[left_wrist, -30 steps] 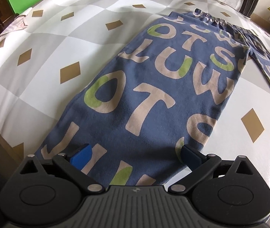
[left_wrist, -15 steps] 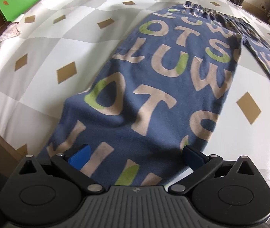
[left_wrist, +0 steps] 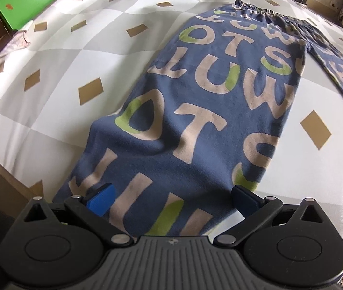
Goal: Fold clothes
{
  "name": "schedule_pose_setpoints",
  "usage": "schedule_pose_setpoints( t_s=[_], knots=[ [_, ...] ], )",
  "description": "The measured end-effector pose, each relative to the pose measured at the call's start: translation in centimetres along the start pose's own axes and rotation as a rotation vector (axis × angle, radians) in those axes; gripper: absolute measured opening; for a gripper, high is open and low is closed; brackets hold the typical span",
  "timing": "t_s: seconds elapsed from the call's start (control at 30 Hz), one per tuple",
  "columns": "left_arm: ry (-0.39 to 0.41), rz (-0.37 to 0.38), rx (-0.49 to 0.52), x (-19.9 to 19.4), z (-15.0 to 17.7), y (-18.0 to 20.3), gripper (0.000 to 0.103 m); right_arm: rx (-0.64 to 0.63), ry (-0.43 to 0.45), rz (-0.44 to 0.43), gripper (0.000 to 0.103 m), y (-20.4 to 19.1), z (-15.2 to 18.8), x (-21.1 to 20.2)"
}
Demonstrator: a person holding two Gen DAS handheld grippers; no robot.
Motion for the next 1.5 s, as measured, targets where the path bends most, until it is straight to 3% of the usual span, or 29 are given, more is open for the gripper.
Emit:
schedule_pose_setpoints(
  t_s=[0.33, 0.77, 0.97, 1.17, 1.5],
  knots=[
    [-0.010, 0.033, 0.053, -0.8, 0.9, 0.7, 0.103, 0.007, -0.033, -0.062, 0.087, -1.2, 1.7, -0.4],
    [0.114, 0.140, 0.224, -2.1, -0.6, 3.9, 0.103, -0.060, -0.018, -0.083, 0.087, -3.5, 1.9, -0.6],
    [0.099, 0.161, 0.170, -0.9, -1.9, 4.1, 0.103, -0.090, -0.029, -0.083, 0.087, -4.5, 2.1, -0.2],
    [0.035, 0.151, 0.080, 1.2, -2.0, 3.0, 0.103, -0.102, -0.049, -0.086, 0.087, -5.3, 2.4, 0.4],
    [0.055, 0.103, 0.035, 1.7, -1.9, 1.8, 0.103, -0.116, -0.054, -0.092, 0.088, -6.3, 2.6, 0.8]
  ],
)
Point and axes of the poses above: each gripper's, at about its wrist camera, not at the fingertips, and x roughly the way its jaws point, y to its right, z to its underside, the point moved 10 cm from there along x, roughly the way its jaws point, and after that the axes turned 13 degrees about -x, right-handed, at the moved point
